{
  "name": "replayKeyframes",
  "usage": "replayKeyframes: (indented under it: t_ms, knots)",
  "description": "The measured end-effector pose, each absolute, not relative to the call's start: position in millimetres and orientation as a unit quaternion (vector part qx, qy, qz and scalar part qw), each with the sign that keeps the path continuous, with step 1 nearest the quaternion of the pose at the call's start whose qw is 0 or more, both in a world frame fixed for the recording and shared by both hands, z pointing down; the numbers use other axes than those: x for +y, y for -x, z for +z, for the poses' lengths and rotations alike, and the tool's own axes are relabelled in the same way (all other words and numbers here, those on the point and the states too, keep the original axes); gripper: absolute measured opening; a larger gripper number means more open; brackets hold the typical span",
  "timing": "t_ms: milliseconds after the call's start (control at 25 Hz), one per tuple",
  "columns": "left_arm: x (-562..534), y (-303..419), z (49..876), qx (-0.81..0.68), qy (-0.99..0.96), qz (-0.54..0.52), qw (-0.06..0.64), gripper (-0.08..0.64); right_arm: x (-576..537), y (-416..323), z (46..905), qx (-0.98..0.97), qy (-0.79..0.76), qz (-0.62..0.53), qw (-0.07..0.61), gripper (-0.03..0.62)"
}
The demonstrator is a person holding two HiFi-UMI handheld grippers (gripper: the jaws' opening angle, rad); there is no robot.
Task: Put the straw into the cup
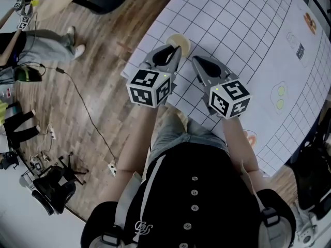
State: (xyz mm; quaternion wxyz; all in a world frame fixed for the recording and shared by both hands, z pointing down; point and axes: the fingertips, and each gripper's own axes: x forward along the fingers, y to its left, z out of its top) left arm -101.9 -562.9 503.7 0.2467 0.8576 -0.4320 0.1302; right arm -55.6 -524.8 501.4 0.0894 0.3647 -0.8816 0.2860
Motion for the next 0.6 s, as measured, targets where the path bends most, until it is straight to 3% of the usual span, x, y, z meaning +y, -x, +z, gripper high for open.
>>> replayKeyframes:
  t_ms: [360, 600]
  knots:
    - [-560.4, 96.5, 513.2, -0.426, -0.857, 0.149, 0.247, 0.109, -521.1, 52.9, 506.8, -0.878, -0.369, 0.290, 0.092, -0.002]
    - [-553.5, 92.5, 505.8, -0.423, -0.862, 0.140, 0.243, 0.110, -516.8, 52.9, 503.3, -0.877, -0.371, 0.291, 0.088, -0.002]
